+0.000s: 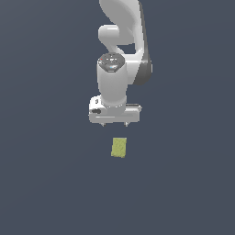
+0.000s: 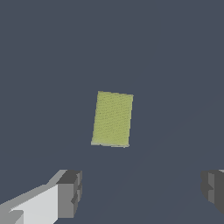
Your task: Pick up the object and move it to a goal position.
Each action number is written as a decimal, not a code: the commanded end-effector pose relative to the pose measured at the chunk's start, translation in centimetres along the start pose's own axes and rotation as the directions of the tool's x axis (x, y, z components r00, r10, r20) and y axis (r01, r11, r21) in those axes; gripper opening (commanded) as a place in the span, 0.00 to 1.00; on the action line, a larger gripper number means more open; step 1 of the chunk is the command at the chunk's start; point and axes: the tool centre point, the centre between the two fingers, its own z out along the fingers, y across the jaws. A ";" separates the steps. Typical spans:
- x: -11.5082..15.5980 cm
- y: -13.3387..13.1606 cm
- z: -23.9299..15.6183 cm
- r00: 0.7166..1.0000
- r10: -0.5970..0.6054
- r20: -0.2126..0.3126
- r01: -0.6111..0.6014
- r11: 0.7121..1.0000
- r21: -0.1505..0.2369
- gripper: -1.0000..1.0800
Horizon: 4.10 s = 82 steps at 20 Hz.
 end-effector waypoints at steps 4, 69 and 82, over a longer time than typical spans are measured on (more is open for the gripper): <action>0.2 0.0 -0.2 1.000 0.009 -0.005 -0.009 1.000 0.003 0.96; 3.1 -1.9 16.3 0.997 0.083 -0.005 -0.083 0.996 -0.011 0.00; 3.4 -2.8 13.4 0.997 0.083 -0.006 -0.083 0.996 -0.011 0.00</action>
